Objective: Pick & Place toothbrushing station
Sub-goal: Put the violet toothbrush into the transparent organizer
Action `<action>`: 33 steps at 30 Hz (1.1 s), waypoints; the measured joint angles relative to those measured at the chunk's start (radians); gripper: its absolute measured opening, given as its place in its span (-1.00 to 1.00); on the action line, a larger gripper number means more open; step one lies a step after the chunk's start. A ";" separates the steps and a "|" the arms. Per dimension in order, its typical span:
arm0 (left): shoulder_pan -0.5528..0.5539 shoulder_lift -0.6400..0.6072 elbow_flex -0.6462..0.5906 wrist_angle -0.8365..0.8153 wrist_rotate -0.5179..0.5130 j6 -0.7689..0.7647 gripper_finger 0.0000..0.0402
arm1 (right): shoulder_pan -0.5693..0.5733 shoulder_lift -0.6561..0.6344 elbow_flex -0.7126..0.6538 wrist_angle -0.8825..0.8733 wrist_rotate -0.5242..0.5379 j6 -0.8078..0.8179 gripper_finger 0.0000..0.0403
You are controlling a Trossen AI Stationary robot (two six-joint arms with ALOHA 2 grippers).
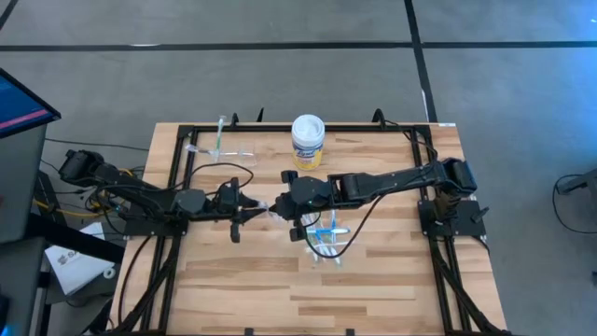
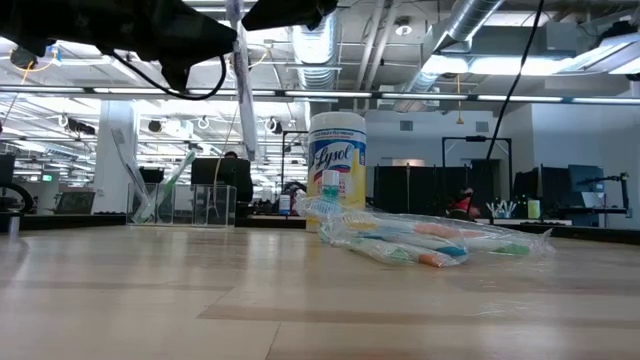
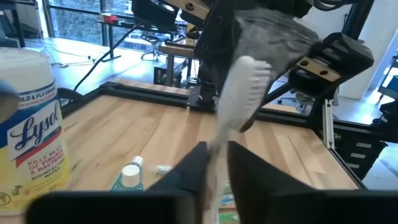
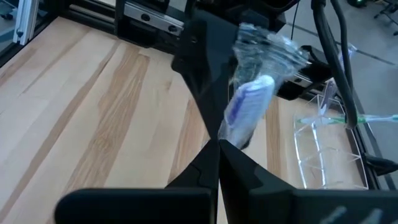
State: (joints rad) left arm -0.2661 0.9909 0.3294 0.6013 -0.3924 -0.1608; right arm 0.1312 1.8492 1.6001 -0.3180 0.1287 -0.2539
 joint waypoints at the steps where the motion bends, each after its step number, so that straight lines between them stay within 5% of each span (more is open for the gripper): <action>1: 0.000 0.000 0.000 0.000 0.000 0.000 -0.89 | -0.002 0.000 0.000 0.000 0.000 0.000 -1.00; 16: -0.001 0.000 0.000 0.000 -0.029 0.001 -1.00 | -0.023 0.000 0.000 -0.023 0.000 0.027 -1.00; 33: -0.001 -0.005 0.000 -0.049 -0.303 0.052 -1.00 | -0.021 0.000 0.000 -0.027 0.001 0.054 -1.00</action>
State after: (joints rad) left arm -0.2672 0.9863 0.3294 0.5523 -0.6957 -0.1090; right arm 0.1101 1.8492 1.6001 -0.3447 0.1295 -0.1998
